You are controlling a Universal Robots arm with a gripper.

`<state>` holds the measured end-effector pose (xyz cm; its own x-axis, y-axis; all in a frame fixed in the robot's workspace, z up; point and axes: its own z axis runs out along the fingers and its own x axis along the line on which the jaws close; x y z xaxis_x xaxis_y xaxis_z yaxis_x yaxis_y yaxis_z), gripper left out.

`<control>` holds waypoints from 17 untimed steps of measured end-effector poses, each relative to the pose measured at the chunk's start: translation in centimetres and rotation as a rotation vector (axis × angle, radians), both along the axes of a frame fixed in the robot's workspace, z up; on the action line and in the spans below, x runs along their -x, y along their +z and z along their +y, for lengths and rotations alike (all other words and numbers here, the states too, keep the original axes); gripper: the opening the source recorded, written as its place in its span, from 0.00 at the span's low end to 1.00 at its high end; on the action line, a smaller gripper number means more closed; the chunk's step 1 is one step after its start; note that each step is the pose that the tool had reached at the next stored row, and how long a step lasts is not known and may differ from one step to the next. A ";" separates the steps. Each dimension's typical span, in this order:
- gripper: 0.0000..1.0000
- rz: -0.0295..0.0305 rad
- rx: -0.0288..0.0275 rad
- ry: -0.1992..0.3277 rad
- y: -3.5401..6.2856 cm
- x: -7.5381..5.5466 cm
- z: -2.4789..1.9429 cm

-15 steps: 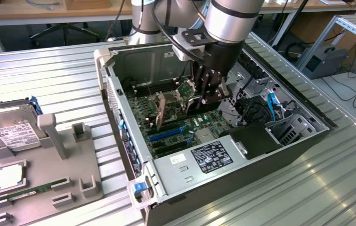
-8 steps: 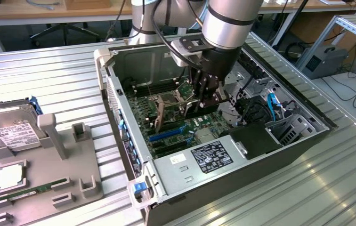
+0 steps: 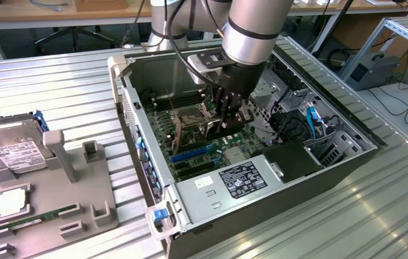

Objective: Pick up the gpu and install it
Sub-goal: 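Insert the gpu into the slot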

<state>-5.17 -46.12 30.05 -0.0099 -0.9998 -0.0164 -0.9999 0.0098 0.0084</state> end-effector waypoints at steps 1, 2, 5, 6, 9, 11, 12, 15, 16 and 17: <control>0.27 0.0002 0.0004 0.000 -0.05 0.0 0.00; 0.27 0.0000 0.0001 0.000 -0.10 0.2 0.01; 0.27 0.0000 0.0000 0.000 -0.52 0.9 0.11; 0.27 0.0000 0.0000 0.000 -0.82 1.0 0.14; 0.27 0.0000 0.0002 -0.001 -1.78 1.6 0.19; 0.27 0.0000 -0.0001 -0.001 -1.93 2.2 0.19; 0.27 0.0000 -0.0006 -0.001 -1.94 2.8 0.20; 0.27 0.0000 -0.0006 -0.001 -1.97 3.4 0.19; 0.27 0.0000 -0.0005 -0.001 -2.01 3.6 0.20; 0.27 0.0000 -0.0005 -0.001 -2.04 3.6 0.23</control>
